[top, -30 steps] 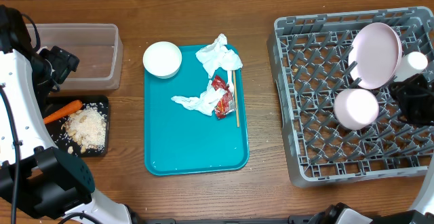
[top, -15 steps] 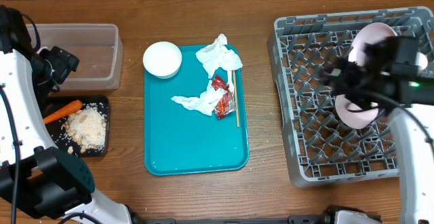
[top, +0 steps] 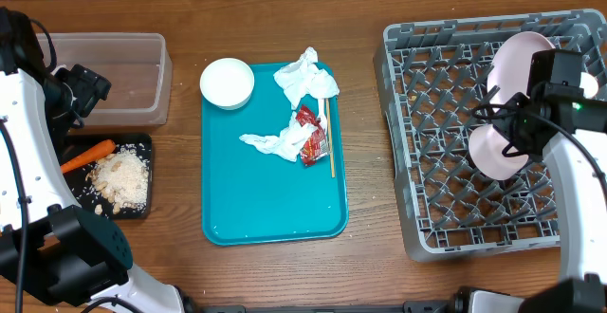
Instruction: Sort waste into correct bins and load items into the dishwasher rack
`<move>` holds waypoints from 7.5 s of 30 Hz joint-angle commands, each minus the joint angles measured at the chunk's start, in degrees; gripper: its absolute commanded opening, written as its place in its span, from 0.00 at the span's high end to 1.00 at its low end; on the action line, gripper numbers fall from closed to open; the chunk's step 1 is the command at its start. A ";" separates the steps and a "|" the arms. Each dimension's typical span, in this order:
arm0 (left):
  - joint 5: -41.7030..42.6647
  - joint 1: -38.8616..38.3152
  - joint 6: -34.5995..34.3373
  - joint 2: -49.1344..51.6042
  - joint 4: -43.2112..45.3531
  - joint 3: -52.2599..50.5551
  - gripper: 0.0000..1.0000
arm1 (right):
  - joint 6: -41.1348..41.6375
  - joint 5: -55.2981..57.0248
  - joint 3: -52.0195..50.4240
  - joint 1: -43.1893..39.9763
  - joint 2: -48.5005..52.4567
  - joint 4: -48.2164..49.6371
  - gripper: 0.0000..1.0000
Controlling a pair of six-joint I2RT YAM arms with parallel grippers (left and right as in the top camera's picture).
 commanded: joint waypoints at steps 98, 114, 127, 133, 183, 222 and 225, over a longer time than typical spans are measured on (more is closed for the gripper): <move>-0.07 -52.43 6.49 25.16 12.57 0.42 0.00 | -6.84 -19.10 8.52 11.87 5.64 15.82 0.00; -0.76 -52.52 10.47 28.61 13.57 0.42 0.43 | -6.84 -19.10 8.52 11.87 5.64 15.80 0.00; 0.39 -51.56 11.30 28.13 8.87 1.07 0.96 | -6.84 -19.10 8.52 11.87 5.64 15.80 0.00; 0.44 -47.84 11.72 23.91 1.20 7.82 0.96 | -6.84 -19.10 8.52 11.87 5.64 15.82 0.00; 10.91 -24.28 20.02 14.08 13.53 20.17 0.00 | -6.84 -19.10 8.52 11.87 5.64 15.82 0.00; -3.04 -47.32 27.50 38.21 22.75 18.69 0.10 | -6.84 -19.10 8.52 11.87 5.64 15.82 0.00; -3.02 -47.32 27.50 38.27 22.77 18.40 0.10 | -6.84 -19.10 8.52 11.87 5.64 15.82 0.00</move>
